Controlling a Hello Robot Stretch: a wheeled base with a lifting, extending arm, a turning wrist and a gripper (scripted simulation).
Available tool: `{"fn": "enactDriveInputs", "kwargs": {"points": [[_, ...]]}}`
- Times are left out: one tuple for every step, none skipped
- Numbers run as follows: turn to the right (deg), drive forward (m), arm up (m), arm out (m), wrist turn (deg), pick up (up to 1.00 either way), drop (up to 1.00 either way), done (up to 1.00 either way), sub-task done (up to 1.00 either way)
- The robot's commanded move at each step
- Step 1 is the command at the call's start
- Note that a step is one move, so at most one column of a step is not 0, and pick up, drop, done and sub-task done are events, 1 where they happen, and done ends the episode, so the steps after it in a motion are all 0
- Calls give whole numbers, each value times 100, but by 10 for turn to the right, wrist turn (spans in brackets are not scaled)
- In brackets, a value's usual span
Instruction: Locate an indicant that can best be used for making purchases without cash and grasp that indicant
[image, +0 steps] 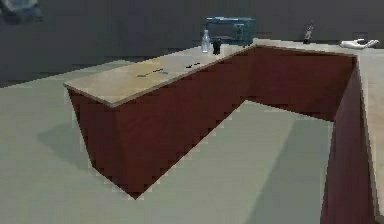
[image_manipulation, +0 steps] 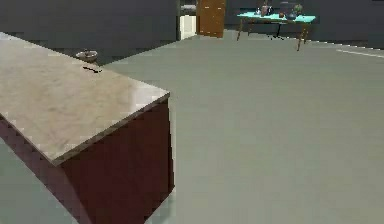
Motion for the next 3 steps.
{"fn": "enactDriveInputs", "kwargs": {"points": [[0, 50, 0, 0, 0, 0, 0, 0, 0], [-120, 0, 0, 0, 0, 0, 0, 0, 0], [0, 25, 0, 0, 0, 0, 0, 0, 0]]}}
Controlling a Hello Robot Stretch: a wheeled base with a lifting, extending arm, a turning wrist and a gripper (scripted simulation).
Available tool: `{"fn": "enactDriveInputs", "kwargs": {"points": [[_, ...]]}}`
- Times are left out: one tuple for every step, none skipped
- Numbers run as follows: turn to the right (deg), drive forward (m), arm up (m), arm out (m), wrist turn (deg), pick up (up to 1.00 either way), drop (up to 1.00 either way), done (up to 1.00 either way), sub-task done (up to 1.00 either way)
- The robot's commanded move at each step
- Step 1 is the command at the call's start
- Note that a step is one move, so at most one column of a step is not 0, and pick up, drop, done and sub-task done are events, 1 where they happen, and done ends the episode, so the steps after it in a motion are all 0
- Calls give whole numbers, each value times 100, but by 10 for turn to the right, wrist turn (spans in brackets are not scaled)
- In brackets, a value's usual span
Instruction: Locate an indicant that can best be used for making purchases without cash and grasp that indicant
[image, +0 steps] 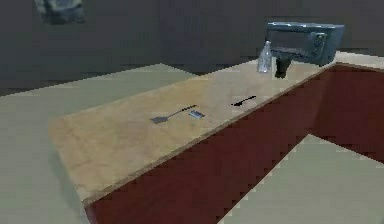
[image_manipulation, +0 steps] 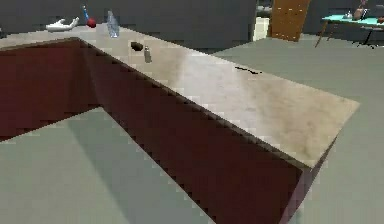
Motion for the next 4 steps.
{"fn": "enactDriveInputs", "kwargs": {"points": [[-450, 0, 0, 0, 0, 0, 0, 0, 0], [-390, 0, 0, 0, 0, 0, 0, 0, 0], [-30, 0, 0, 0, 0, 0, 0, 0, 0], [450, 0, 0, 0, 0, 0, 0, 0, 0]]}}
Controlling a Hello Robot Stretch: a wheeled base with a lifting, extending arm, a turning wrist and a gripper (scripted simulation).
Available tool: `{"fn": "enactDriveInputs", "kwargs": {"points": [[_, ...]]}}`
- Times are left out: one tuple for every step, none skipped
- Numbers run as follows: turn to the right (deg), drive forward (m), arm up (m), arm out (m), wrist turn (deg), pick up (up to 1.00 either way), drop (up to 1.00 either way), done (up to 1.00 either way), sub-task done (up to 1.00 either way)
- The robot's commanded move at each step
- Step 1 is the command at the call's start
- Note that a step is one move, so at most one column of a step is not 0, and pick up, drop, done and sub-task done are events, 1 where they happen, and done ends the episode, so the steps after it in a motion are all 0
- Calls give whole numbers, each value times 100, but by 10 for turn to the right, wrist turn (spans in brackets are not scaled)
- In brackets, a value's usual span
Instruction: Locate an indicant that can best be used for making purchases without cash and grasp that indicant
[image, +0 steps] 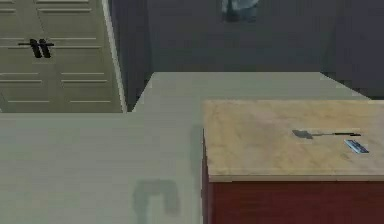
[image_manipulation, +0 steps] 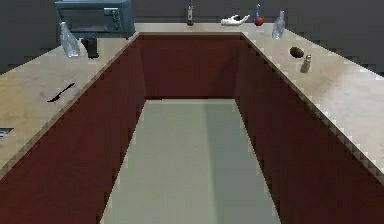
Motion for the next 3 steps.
{"fn": "enactDriveInputs", "kwargs": {"points": [[450, 0, 0, 0, 0, 0, 0, 0, 0], [210, 0, 0, 0, 0, 0, 0, 0, 0], [0, 85, 0, 0, 0, 0, 0, 0, 0]]}}
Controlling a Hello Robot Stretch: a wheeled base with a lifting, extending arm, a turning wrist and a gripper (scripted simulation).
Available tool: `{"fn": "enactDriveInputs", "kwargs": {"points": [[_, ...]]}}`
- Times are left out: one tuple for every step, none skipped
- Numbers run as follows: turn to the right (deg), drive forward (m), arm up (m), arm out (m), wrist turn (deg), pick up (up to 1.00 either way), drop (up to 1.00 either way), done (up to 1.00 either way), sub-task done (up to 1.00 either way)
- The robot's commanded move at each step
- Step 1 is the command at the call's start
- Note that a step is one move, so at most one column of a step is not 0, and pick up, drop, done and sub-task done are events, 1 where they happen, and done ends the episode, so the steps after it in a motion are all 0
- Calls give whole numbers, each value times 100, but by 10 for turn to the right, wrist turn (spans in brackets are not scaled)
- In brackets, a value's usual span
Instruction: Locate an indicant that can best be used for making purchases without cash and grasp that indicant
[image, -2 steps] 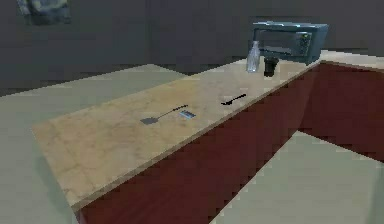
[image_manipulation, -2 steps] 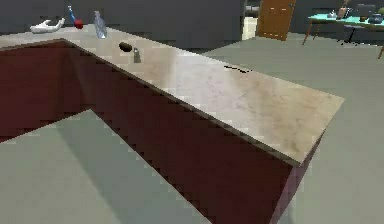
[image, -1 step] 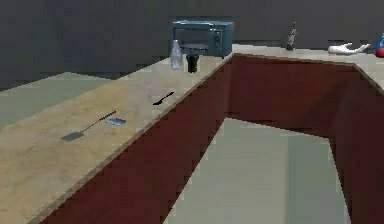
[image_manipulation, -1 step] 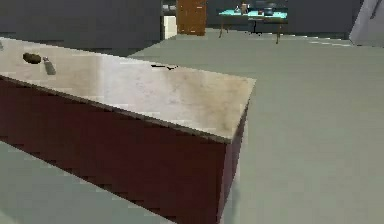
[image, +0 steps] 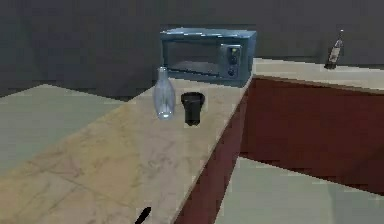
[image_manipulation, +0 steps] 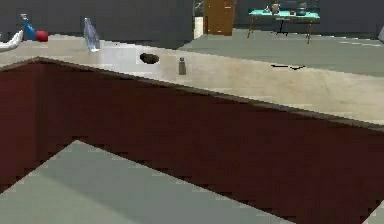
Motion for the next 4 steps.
{"fn": "enactDriveInputs", "kwargs": {"points": [[-450, 0, 0, 0, 0, 0, 0, 0, 0], [-450, 0, 0, 0, 0, 0, 0, 0, 0], [-450, 0, 0, 0, 0, 0, 0, 0, 0], [-300, 0, 0, 0, 0, 0, 0, 0, 0]]}}
